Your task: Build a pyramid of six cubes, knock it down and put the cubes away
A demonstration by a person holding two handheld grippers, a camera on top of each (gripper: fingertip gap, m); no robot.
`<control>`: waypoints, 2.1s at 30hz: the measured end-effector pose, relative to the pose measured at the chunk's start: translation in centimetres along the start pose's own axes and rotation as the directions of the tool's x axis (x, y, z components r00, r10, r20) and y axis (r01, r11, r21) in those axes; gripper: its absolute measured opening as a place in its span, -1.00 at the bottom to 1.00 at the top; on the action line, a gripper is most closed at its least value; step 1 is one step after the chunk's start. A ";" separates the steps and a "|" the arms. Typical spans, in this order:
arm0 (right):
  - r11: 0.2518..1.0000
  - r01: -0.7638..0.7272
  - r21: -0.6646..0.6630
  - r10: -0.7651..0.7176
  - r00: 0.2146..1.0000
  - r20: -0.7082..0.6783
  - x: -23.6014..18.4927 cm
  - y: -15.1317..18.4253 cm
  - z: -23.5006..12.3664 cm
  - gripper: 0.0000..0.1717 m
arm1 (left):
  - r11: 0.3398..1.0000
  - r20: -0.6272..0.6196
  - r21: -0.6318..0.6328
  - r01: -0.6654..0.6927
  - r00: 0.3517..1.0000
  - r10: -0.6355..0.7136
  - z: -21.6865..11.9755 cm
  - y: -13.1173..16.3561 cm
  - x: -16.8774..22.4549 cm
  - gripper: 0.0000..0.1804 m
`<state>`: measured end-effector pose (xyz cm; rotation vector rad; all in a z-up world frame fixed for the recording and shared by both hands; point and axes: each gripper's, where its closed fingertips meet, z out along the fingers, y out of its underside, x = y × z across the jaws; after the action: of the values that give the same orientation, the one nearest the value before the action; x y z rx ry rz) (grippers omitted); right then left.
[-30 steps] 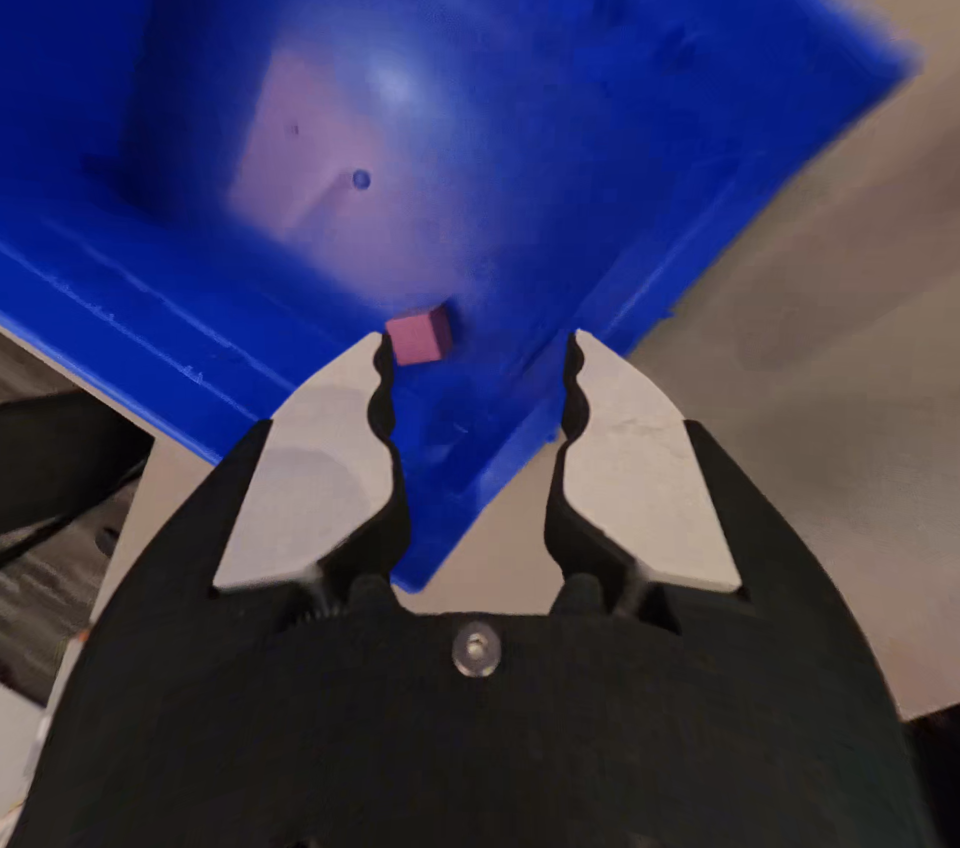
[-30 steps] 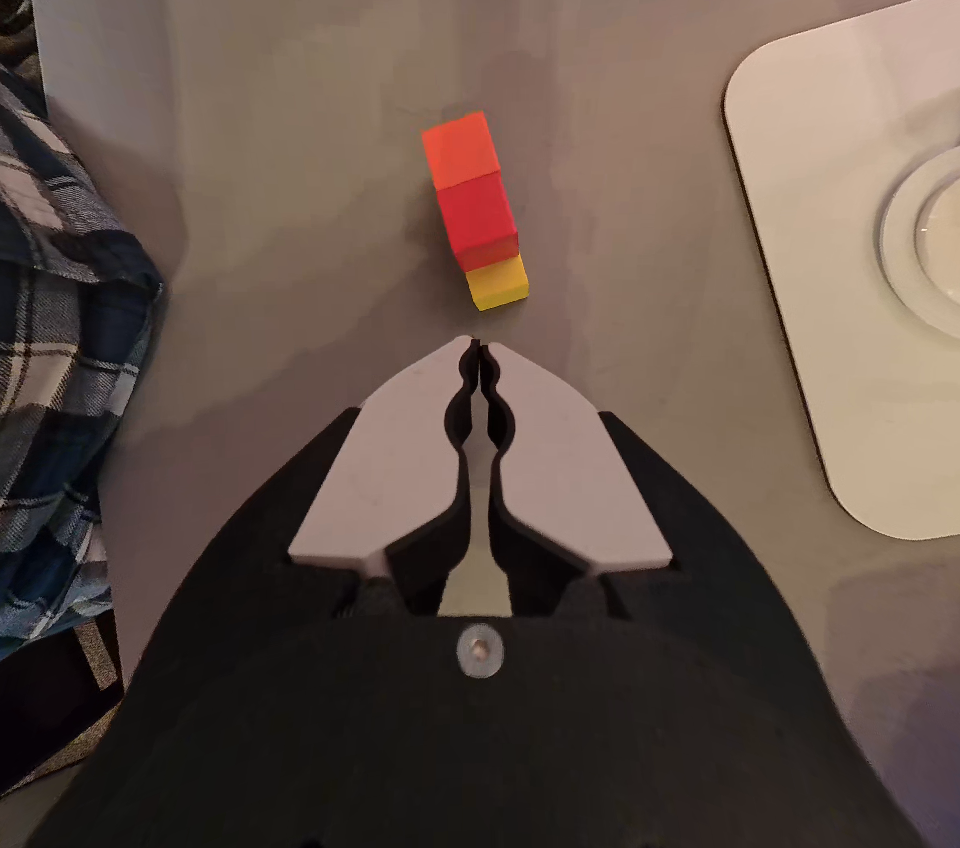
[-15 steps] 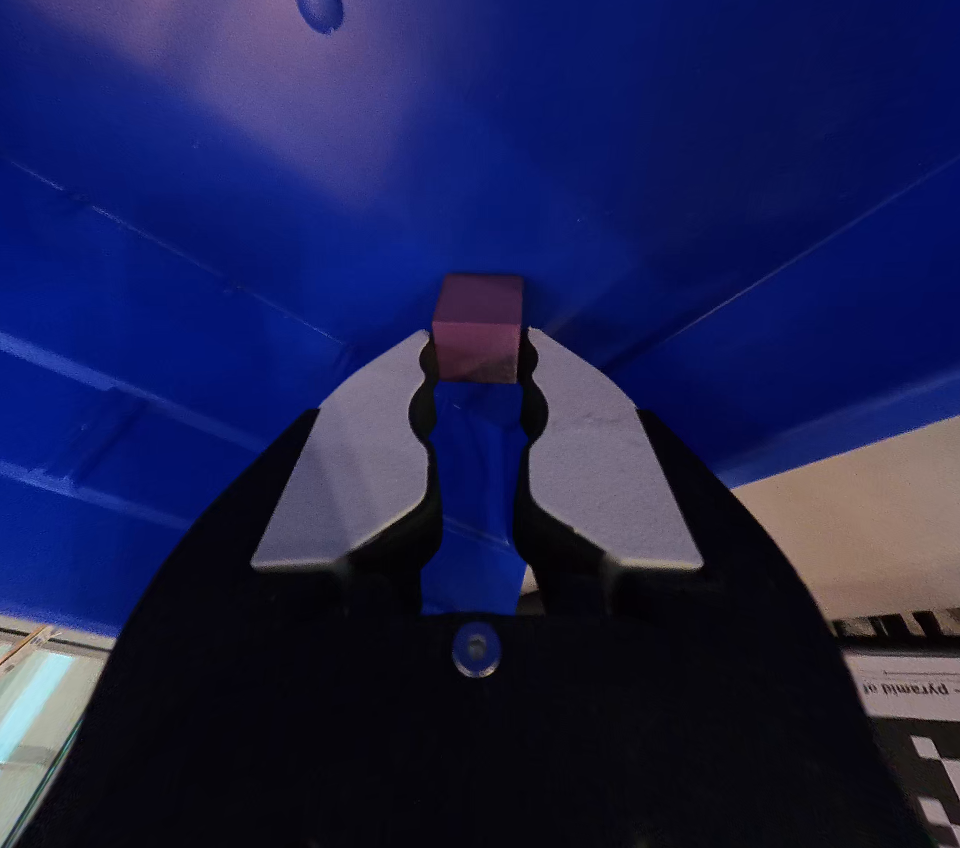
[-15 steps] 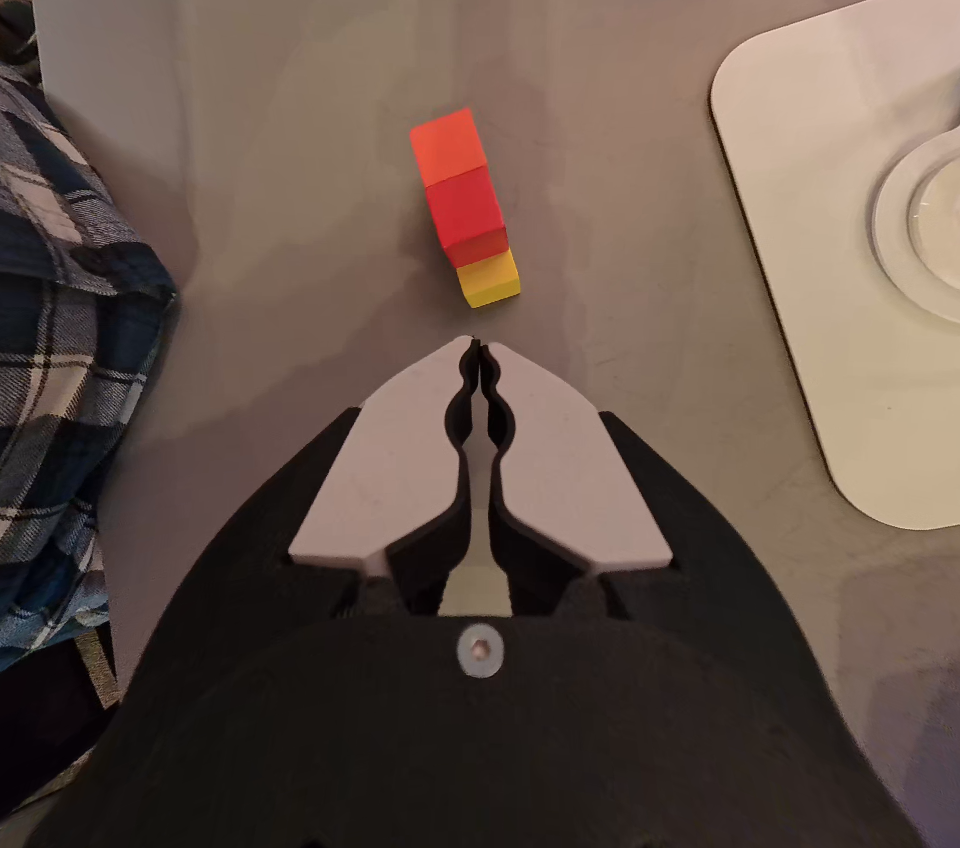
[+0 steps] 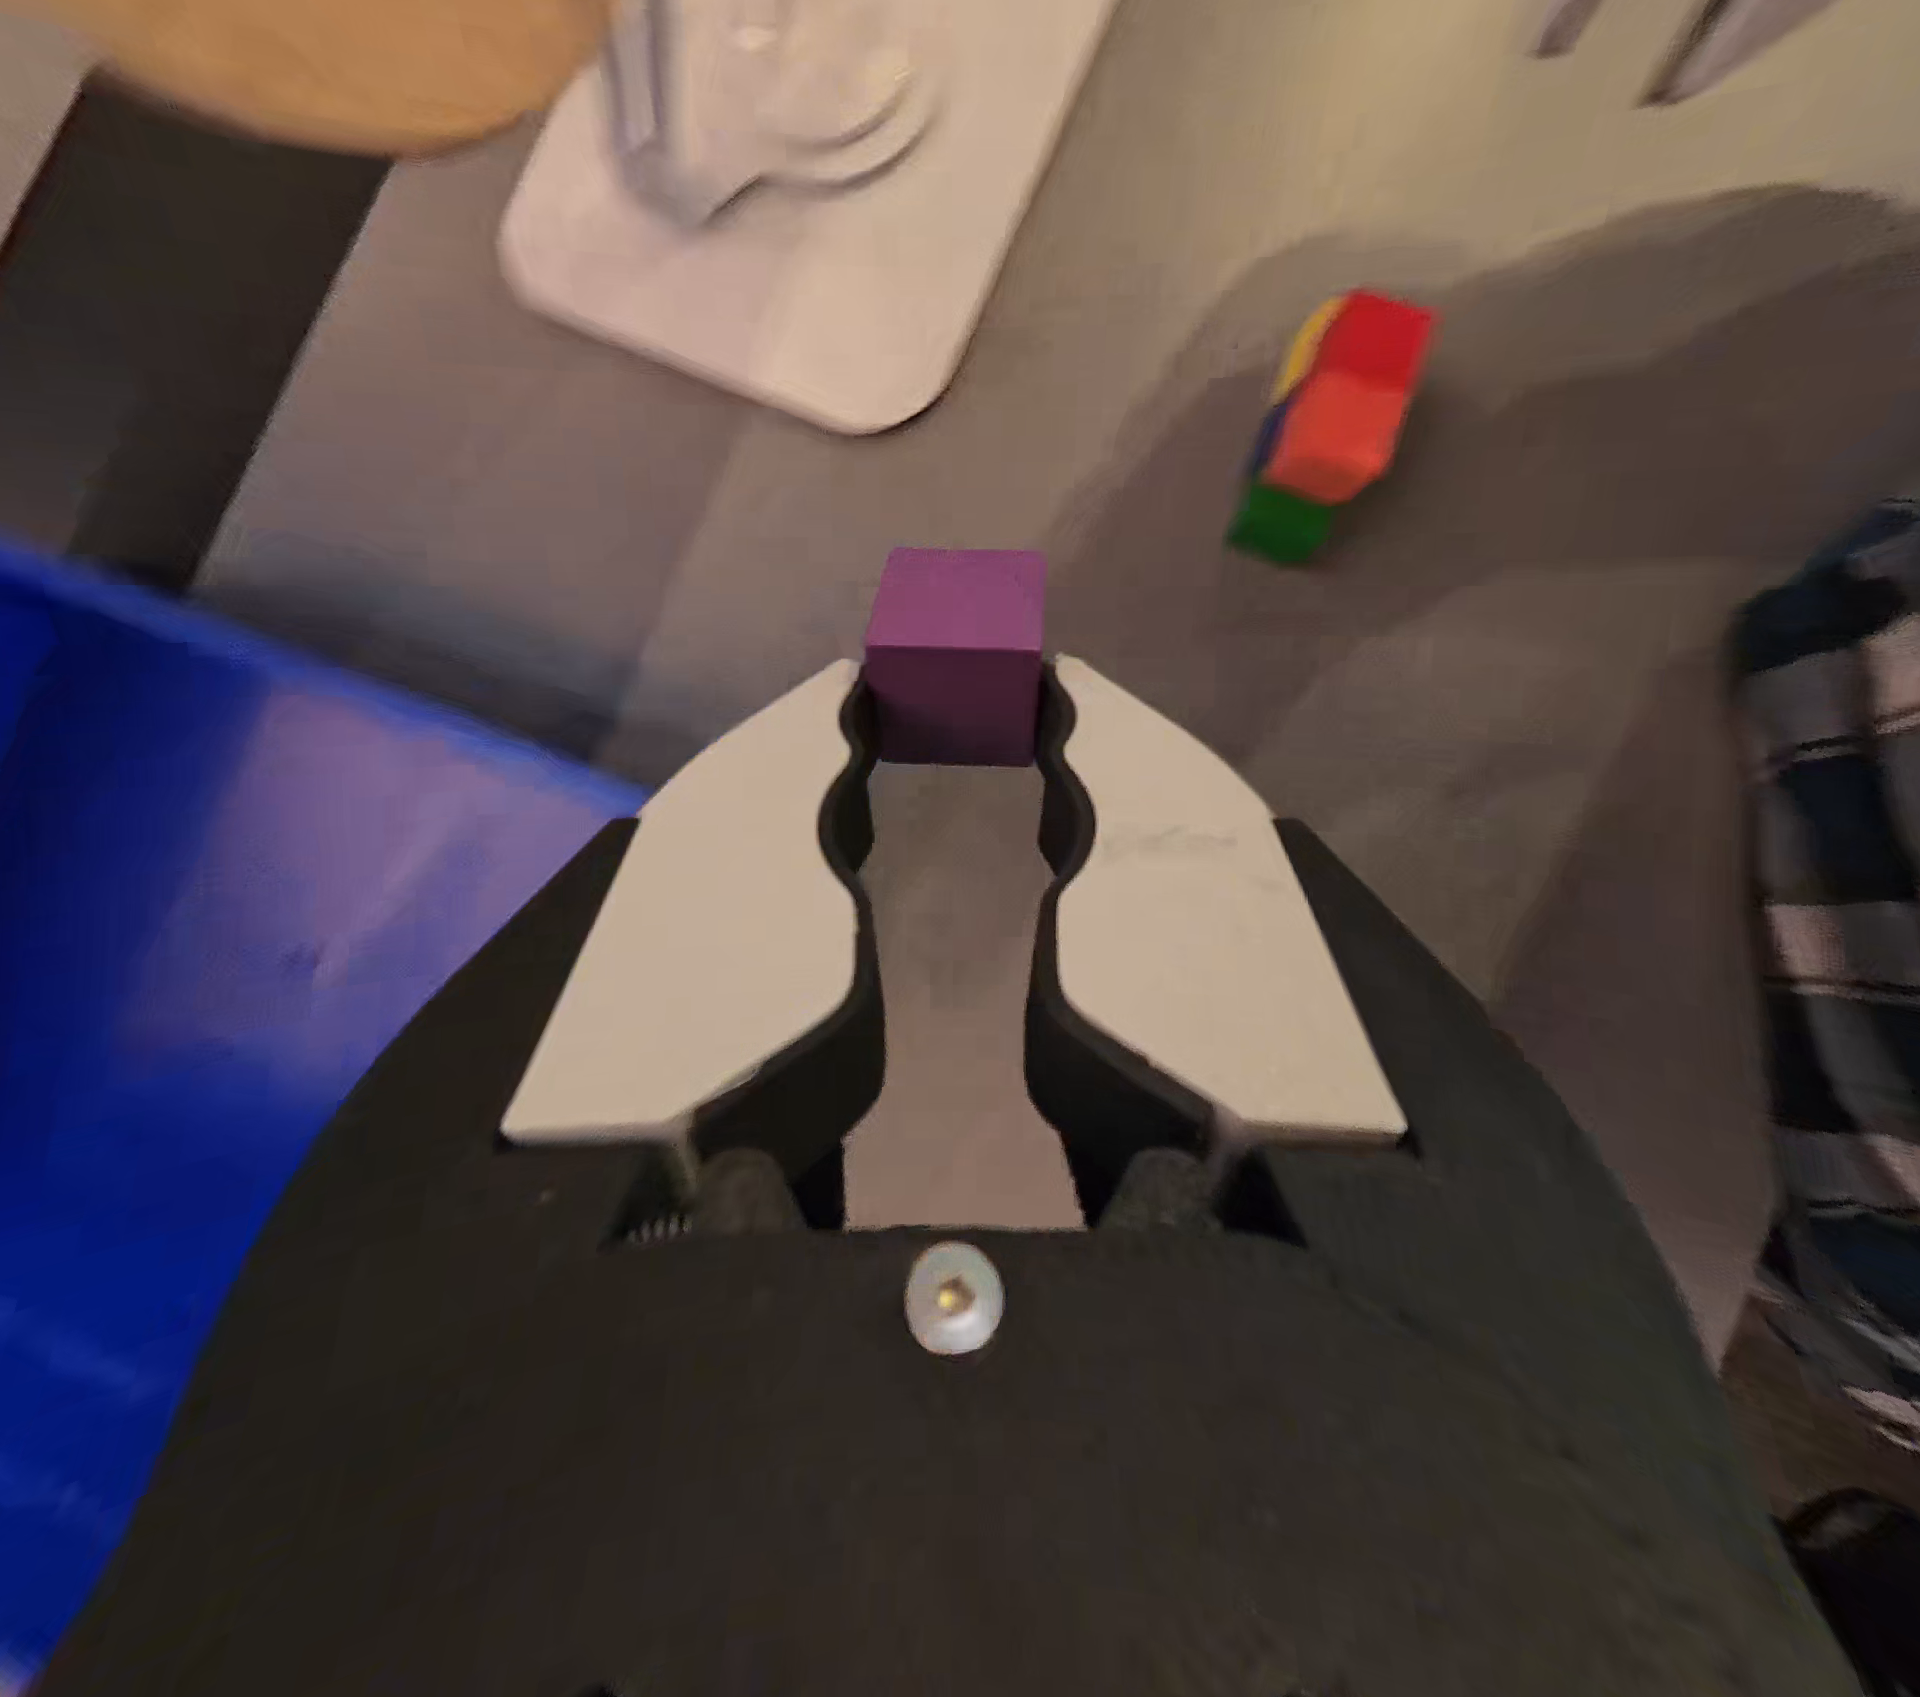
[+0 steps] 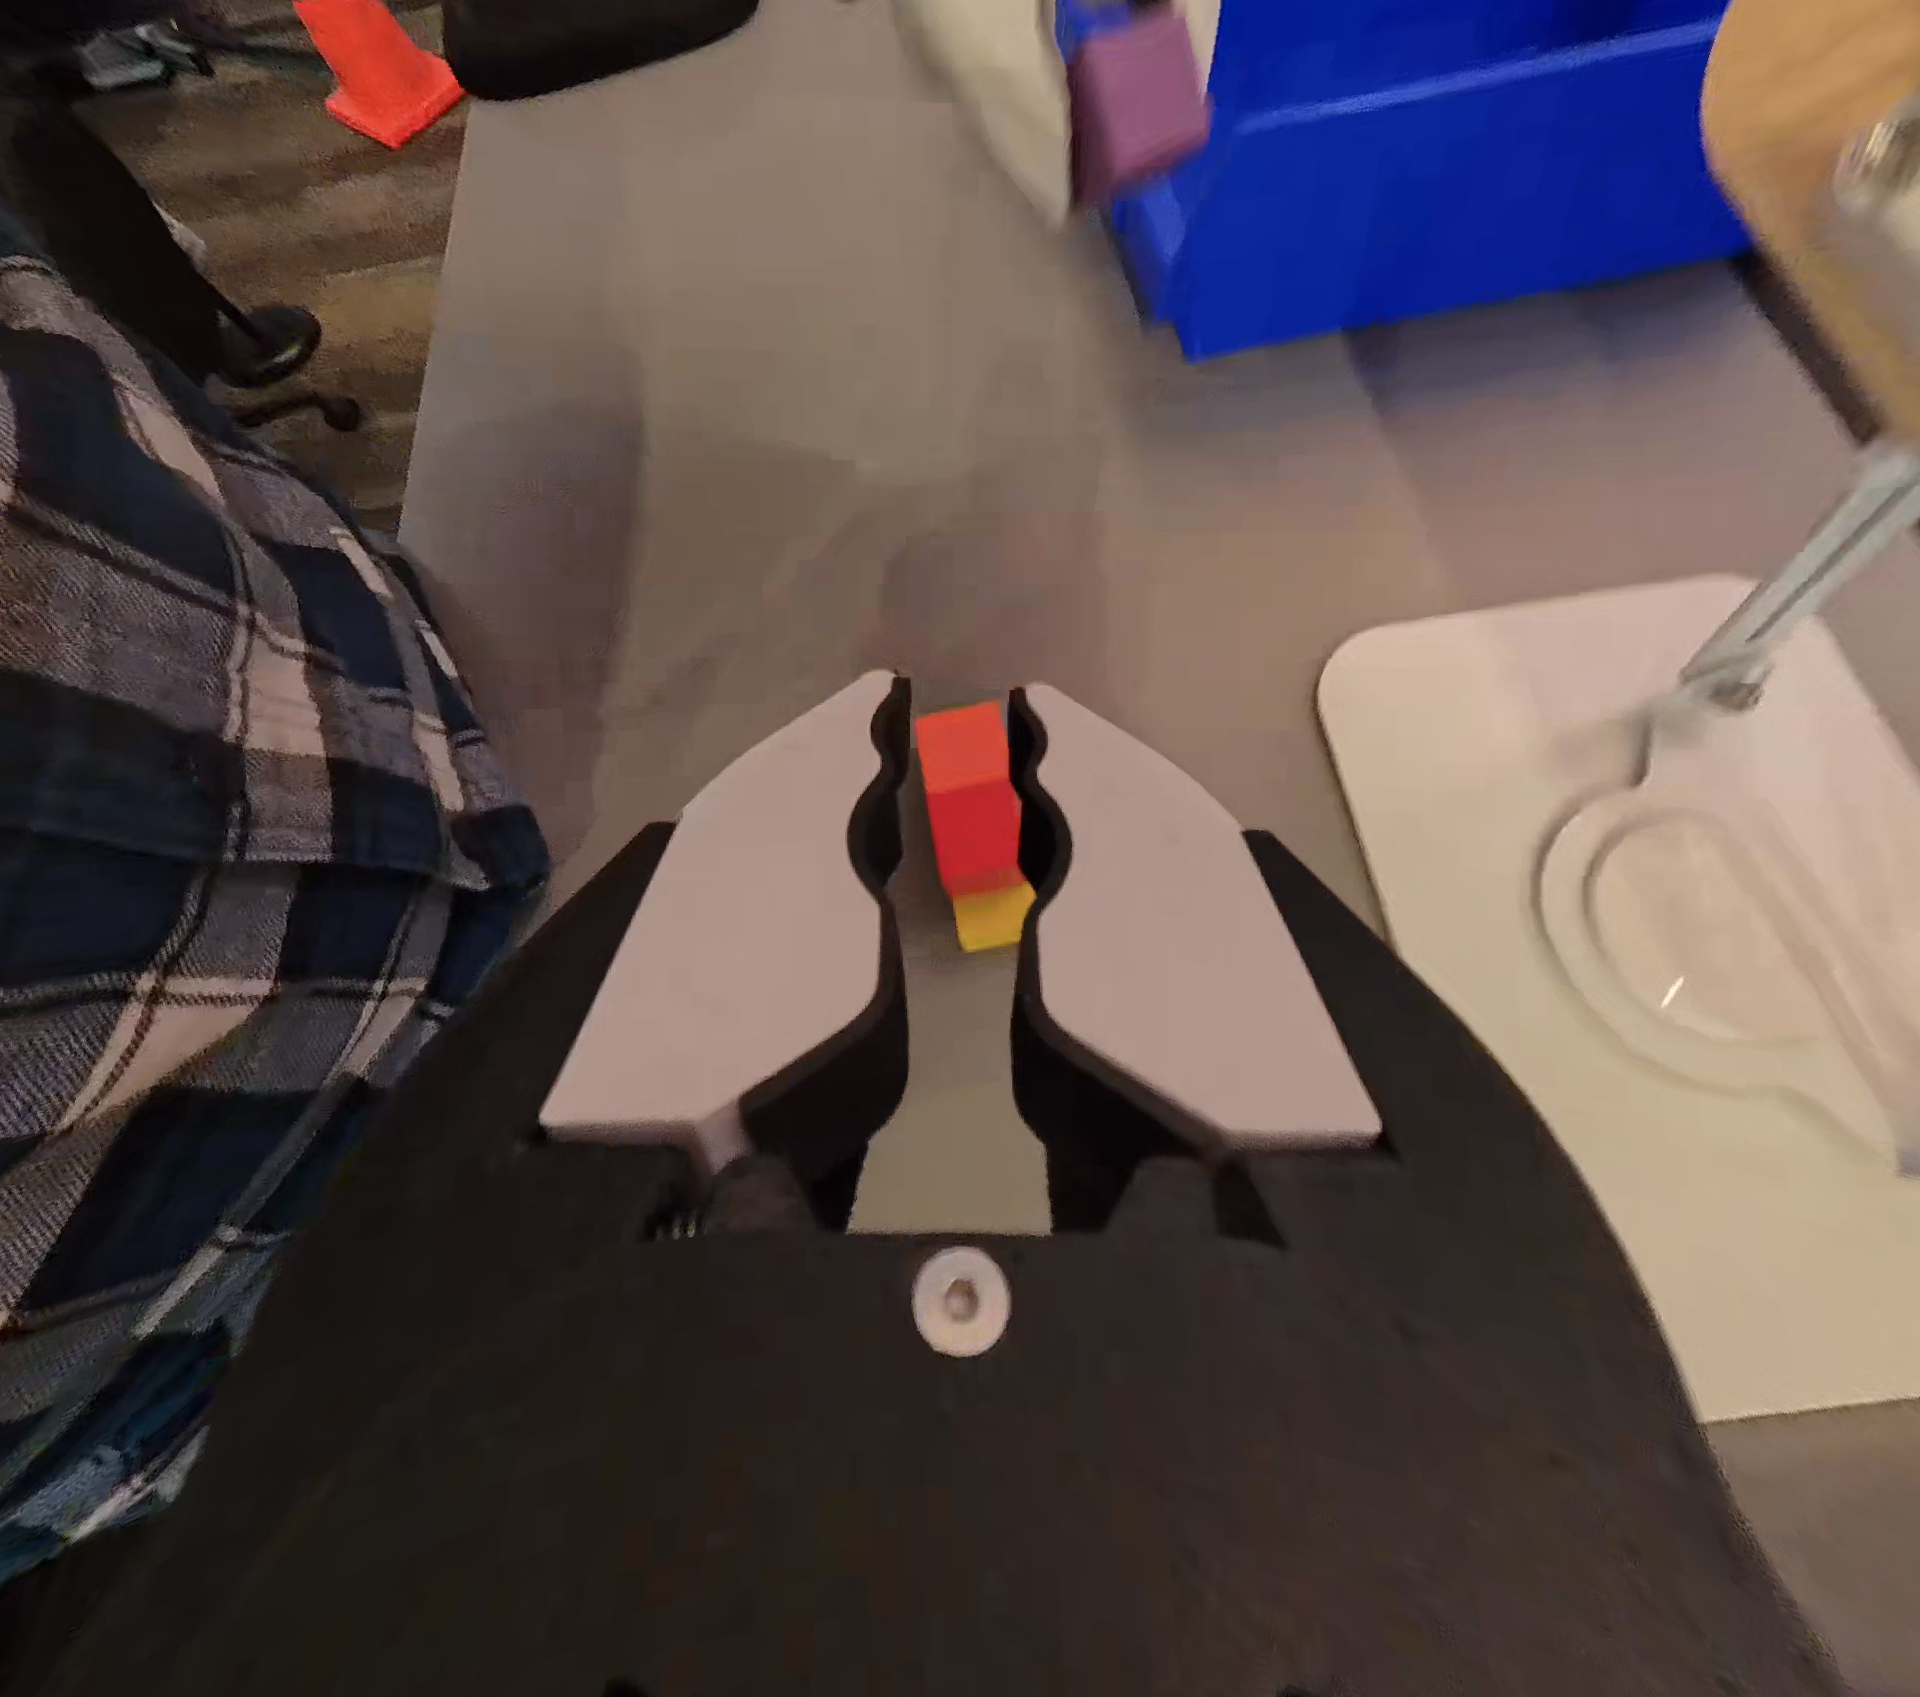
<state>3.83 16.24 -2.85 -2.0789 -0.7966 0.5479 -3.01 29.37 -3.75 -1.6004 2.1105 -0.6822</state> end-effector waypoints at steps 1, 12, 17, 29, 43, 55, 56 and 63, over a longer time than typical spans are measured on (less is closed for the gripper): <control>1.000 0.031 0.000 -0.031 1.000 -0.003 0.0 -0.8 0.0 -0.79 | 0.999 -0.025 0.013 -0.033 0.999 0.033 0.8 -0.9 1.7 -0.69; 0.970 0.201 -0.140 -0.200 0.980 0.020 -0.1 -1.7 1.8 -0.73 | 0.977 -0.140 0.048 -0.207 0.967 0.212 5.1 -5.0 9.5 -0.69; 0.973 0.186 -0.136 -0.182 0.983 0.038 -0.2 -1.4 1.6 -0.66 | 0.976 -0.153 0.054 -0.211 0.964 0.217 5.3 -5.2 9.9 -0.69; 0.969 0.188 -0.162 -0.176 0.981 0.085 -0.6 -0.8 2.1 -0.70 | 0.974 -0.169 0.061 -0.219 0.959 0.226 6.1 -5.6 10.5 -0.69; 0.924 0.155 -0.349 -0.150 0.988 0.040 1.9 2.1 1.1 -0.70 | 0.991 -0.112 -0.130 0.027 0.993 -0.042 6.5 3.4 7.3 -0.65; 0.835 0.186 -0.517 -0.156 0.982 0.102 0.4 4.5 3.2 -0.70 | 0.977 -0.126 -0.207 0.047 0.989 -0.075 7.9 7.1 8.7 -0.67; 0.830 0.188 -0.526 -0.158 0.982 0.102 0.3 4.6 3.3 -0.70 | 0.978 -0.122 -0.203 0.052 0.989 -0.078 7.8 7.1 8.6 -0.67; 0.786 0.202 -0.584 -0.176 0.979 0.101 0.2 5.5 3.9 -0.70 | 0.978 -0.116 -0.203 0.052 0.990 -0.076 7.6 7.6 8.8 -0.69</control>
<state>3.39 15.97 -9.58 -2.5113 -1.3177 0.2392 -6.72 21.54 -14.61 -1.7807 2.2876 -0.6214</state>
